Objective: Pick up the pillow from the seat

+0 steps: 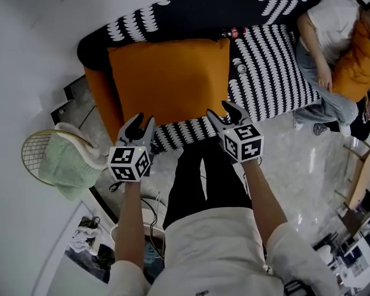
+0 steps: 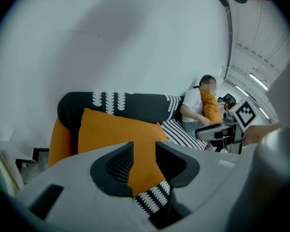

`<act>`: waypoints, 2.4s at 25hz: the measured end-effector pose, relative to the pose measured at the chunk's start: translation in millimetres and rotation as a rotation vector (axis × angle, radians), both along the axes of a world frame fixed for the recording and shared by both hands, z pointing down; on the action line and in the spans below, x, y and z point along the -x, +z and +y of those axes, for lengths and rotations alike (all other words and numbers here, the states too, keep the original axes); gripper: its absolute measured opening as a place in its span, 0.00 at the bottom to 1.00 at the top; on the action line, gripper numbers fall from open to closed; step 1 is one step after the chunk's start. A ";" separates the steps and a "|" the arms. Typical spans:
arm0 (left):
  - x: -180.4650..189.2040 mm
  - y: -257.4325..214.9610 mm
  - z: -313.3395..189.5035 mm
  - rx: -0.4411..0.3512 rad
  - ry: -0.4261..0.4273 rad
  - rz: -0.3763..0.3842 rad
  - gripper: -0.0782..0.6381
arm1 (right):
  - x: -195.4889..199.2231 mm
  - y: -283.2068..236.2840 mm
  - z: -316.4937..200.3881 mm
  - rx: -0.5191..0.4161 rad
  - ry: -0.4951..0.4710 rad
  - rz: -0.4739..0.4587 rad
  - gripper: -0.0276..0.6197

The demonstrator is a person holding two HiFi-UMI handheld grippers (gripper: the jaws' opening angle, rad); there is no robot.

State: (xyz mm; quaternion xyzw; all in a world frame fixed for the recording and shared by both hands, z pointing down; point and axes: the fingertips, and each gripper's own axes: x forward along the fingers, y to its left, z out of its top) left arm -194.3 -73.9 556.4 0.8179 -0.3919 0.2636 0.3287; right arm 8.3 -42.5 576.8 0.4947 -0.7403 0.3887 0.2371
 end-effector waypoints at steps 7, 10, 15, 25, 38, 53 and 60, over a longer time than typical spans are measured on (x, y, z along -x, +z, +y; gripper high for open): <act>14.5 41.4 -13.8 0.078 -0.022 -0.062 0.40 | -26.4 45.9 -18.7 0.062 0.027 0.026 0.44; 14.8 58.3 -15.4 0.116 -0.009 -0.102 0.44 | -37.2 63.3 -25.0 0.084 0.047 0.027 0.46; 14.5 81.5 -23.5 0.154 -0.036 -0.138 0.49 | -55.5 94.3 -35.5 0.126 0.055 0.032 0.51; 37.4 116.0 -42.6 0.196 -0.095 -0.217 0.63 | -66.6 144.0 -47.8 0.199 0.059 0.033 0.58; 41.6 157.7 -60.1 0.242 -0.143 -0.268 0.82 | -77.7 194.1 -59.7 0.265 0.074 0.030 0.68; 58.7 202.0 -67.9 0.330 -0.165 -0.341 0.93 | -73.7 237.6 -64.2 0.351 0.059 -0.016 0.74; 58.8 215.7 -69.7 0.369 -0.172 -0.359 0.93 | -70.1 248.7 -68.9 0.375 0.020 -0.035 0.74</act>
